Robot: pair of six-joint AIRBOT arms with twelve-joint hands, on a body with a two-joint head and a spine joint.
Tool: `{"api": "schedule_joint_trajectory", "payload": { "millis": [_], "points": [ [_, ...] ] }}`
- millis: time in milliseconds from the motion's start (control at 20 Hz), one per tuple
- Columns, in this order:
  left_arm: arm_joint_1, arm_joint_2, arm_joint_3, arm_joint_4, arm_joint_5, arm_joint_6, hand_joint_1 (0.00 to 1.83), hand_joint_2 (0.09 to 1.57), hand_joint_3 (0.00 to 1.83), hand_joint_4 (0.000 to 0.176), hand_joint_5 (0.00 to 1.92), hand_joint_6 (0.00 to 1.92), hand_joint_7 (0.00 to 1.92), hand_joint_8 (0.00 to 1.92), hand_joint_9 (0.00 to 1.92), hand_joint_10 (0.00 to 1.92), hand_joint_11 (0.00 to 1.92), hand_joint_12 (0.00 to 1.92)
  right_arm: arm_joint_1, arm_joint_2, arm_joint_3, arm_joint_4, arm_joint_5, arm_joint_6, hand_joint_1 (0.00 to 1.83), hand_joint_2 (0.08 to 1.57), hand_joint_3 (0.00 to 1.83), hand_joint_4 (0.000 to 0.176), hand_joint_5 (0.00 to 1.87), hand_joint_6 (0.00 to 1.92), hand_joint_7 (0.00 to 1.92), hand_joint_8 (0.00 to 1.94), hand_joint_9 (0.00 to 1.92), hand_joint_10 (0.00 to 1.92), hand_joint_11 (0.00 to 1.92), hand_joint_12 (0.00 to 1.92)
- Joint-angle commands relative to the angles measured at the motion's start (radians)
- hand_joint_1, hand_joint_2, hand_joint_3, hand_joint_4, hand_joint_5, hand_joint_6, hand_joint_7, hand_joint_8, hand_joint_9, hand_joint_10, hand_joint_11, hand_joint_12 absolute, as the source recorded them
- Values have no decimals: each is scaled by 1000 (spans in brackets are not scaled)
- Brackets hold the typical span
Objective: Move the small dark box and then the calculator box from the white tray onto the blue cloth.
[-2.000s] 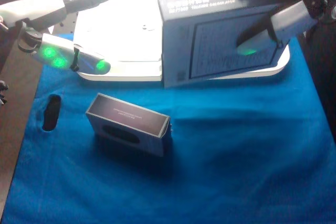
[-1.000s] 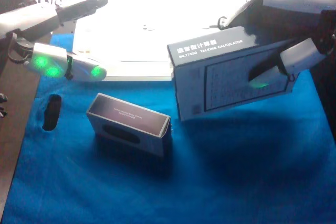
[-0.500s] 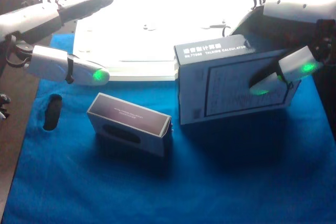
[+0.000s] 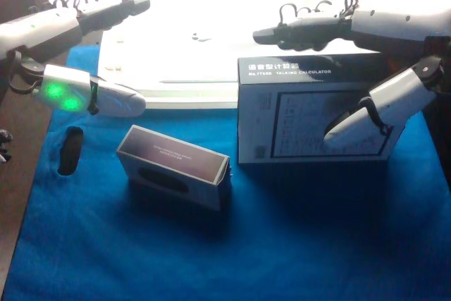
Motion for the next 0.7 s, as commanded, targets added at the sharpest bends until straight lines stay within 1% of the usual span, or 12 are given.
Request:
{"api": "schedule_joint_trajectory", "payload": {
  "millis": [0, 100, 150, 200, 300, 350, 400, 450, 500, 550, 600, 650],
  "points": [
    [-7, 3, 2, -32, -108, -2, 545, 801, 0, 120, 0, 0, 46, 6, 121, 0, 0, 432, 12, 6, -1, 44, 90, -1, 720, 763, 1, 175, 6, 0, 88, 0, 288, 0, 228, 607],
    [-7, 3, 2, -32, -106, -2, 529, 796, 0, 118, 0, 0, 88, 7, 135, 2, 0, 477, 12, 7, -4, 46, 100, -1, 685, 729, 0, 176, 0, 0, 4, 0, 185, 0, 144, 547],
    [-7, 3, 2, -32, -107, -2, 546, 798, 0, 125, 0, 0, 96, 8, 141, 4, 0, 477, 12, 10, -6, 52, 115, -1, 656, 711, 0, 176, 0, 0, 18, 2, 176, 0, 87, 598],
    [-7, 3, 2, -32, -107, -2, 563, 797, 0, 129, 0, 0, 99, 7, 141, 3, 0, 472, 12, 10, -7, 56, 123, -1, 667, 700, 0, 176, 0, 0, 21, 2, 170, 0, 17, 579],
    [-7, 3, 2, -35, -106, -2, 548, 810, 2, 119, 0, 0, 62, 0, 142, 1, 0, 507, 16, 9, -7, 62, 142, -1, 693, 684, 0, 176, 0, 0, 0, 0, 88, 10, 0, 358],
    [-7, 4, 2, -36, -106, -2, 543, 796, 0, 111, 0, 0, 70, 3, 153, 5, 0, 514, 22, 9, -7, 63, 145, -1, 682, 652, 0, 176, 0, 0, 0, 0, 77, 6, 0, 296],
    [-7, 4, 2, -37, -105, -2, 550, 792, 0, 116, 0, 0, 56, 4, 130, 4, 0, 465, 32, 9, -7, 63, 147, -1, 681, 643, 0, 176, 0, 0, 0, 0, 49, 10, 0, 176],
    [-7, 5, 1, -38, -105, -2, 511, 793, 0, 129, 0, 0, 35, 0, 127, 4, 0, 458, 40, 9, -7, 63, 148, -1, 672, 641, 0, 176, 0, 0, 0, 0, 10, 3, 0, 126],
    [-7, 6, 0, -39, -103, -2, 509, 796, 0, 134, 0, 0, 29, 0, 121, 2, 0, 457, 47, 9, -7, 63, 149, -1, 647, 642, 0, 176, 0, 0, 0, 0, 7, 4, 0, 115],
    [-7, 7, 0, -41, -101, -2, 501, 786, 0, 133, 0, 0, 43, 3, 120, 1, 0, 470, 58, 9, -7, 64, 149, -4, 578, 601, 0, 176, 0, 0, 0, 0, 56, 23, 60, 141],
    [-7, 9, 0, -41, -101, -2, 497, 789, 0, 144, 0, 0, 44, 3, 121, 1, 0, 471, 63, 8, -8, 88, 149, -38, 530, 592, 0, 176, 0, 0, 0, 0, 71, 26, 72, 148],
    [-7, 11, 0, -43, -100, -2, 497, 778, 0, 139, 0, 0, 56, 7, 132, 5, 0, 472, 69, 7, -7, 96, 149, -42, 544, 612, 0, 176, 0, 0, 0, 0, 58, 17, 50, 140]
  ]
}}
